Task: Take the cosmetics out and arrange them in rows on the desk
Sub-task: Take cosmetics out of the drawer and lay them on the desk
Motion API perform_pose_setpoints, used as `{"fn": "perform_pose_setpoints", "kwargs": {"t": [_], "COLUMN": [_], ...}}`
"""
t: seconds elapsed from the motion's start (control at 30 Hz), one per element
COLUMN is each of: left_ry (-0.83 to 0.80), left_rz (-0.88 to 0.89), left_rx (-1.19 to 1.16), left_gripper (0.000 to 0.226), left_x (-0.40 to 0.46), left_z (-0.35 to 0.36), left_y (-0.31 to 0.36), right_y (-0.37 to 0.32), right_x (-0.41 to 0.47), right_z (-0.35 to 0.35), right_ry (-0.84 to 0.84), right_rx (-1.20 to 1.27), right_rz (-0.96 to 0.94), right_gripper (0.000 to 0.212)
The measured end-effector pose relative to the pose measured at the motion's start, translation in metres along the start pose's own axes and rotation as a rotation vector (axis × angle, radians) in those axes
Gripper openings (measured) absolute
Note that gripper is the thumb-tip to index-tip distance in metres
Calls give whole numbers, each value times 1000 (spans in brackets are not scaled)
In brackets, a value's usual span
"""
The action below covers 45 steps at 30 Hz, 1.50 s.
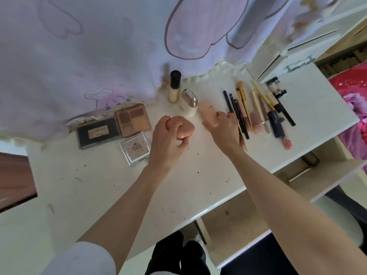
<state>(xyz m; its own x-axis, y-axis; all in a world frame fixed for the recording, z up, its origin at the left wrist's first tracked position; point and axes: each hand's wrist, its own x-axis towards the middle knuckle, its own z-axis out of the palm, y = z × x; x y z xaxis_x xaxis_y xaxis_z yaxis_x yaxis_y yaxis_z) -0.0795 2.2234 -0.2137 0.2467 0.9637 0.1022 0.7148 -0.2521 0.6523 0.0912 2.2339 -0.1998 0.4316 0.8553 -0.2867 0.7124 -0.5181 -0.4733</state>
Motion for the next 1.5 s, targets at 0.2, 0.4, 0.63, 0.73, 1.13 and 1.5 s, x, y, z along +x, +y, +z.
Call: {"fn": "perform_pose_setpoints", "kwargs": {"t": [0.2, 0.4, 0.63, 0.73, 1.13, 1.5], "left_ry": [-20, -17, -32, -40, -105, -189], "left_rz": [-51, -45, -122, -127, -24, 381], "left_rx": [-4, 112, 331, 374, 313, 220], "left_gripper": [45, 49, 53, 52, 38, 39], "left_x": [17, 27, 39, 39, 8, -64], "left_z": [2, -4, -17, -22, -27, 35], "left_y": [1, -7, -11, -15, 1, 107], "right_y": [-15, -25, -23, -19, 2, 123], "right_x": [21, 31, 28, 23, -12, -98], "right_z": [0, 0, 3, 6, -17, -73], "right_ry": [-14, -14, 10, 22, -45, 173], "right_rx": [57, 74, 98, 50, -8, -48], "right_rz": [-4, -26, -76, -129, -211, -190], "right_gripper": [53, 40, 40, 42, 53, 46]}}
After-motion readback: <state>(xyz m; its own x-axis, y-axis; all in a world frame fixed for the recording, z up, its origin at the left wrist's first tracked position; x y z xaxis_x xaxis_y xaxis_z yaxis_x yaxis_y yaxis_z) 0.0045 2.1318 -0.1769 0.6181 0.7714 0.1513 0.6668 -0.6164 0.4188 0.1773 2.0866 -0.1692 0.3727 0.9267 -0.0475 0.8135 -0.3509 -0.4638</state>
